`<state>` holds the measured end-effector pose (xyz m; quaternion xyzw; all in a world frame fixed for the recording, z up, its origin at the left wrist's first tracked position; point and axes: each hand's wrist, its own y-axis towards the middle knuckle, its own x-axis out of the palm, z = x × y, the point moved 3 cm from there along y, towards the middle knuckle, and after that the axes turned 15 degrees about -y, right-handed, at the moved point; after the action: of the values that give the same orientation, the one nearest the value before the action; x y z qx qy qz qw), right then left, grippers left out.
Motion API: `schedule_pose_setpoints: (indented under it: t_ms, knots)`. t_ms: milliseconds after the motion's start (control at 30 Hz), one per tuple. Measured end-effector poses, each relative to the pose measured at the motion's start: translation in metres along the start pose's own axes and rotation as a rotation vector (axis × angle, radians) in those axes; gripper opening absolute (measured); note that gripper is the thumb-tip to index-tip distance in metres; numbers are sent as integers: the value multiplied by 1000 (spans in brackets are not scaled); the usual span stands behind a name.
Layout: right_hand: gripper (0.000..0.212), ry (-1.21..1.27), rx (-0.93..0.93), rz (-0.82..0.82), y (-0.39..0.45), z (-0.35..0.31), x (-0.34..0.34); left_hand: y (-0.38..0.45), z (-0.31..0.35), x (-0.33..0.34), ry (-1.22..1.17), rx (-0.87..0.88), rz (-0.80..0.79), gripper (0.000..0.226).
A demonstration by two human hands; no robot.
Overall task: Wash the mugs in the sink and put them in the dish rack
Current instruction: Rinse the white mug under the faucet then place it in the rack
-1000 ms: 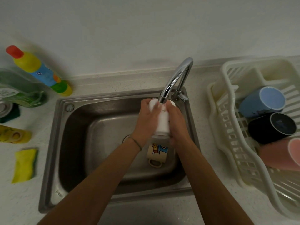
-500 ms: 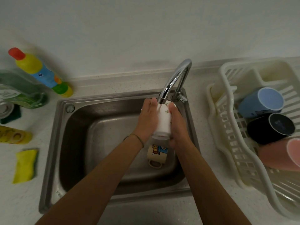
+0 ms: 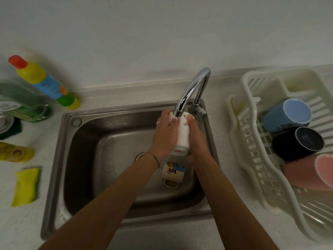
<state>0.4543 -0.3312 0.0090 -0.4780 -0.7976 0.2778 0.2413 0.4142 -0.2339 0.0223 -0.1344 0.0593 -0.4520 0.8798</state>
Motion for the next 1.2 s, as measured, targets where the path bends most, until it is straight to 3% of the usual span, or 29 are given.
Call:
schedule_pose_setpoints:
  t_ms: [133, 233, 367, 533, 633, 767, 800, 900, 1033, 1100, 1200]
  knots:
    - [55, 115, 55, -109, -7, 1, 0, 8, 14, -4, 7, -21, -43, 18]
    - [57, 214, 85, -145, -8, 1, -3, 8, 17, -1, -105, -70, -56, 17]
    - [57, 252, 113, -189, -11, 4, -1, 8, 18, -6, -384, -245, 17, 37]
    - [56, 295, 105, -203, -10, 2, -2, 2, 8, 2, -205, -113, -34, 10]
    - [60, 259, 83, -240, -10, 4, -6, -2, 8, 0, -158, -63, -61, 7]
    - [54, 240, 72, -278, -16, 3, -3, 4, 25, -11, -174, -137, 41, 49]
    - [54, 258, 72, -274, -16, 0, -1, 3, 27, -9, -174, -129, 36, 46]
    - [53, 302, 73, -252, -13, -4, 1, -7, 18, 0, -191, -80, -12, 7]
    - [54, 236, 91, -258, -16, 0, -3, -11, 14, -1, -328, -79, -18, 30]
    - [54, 224, 87, -250, -17, 6, -3, -7, 17, -7, -279, -101, 27, 42]
    - [60, 135, 45, -183, -15, 3, -3, -2, 17, -9, -310, -144, 55, 41]
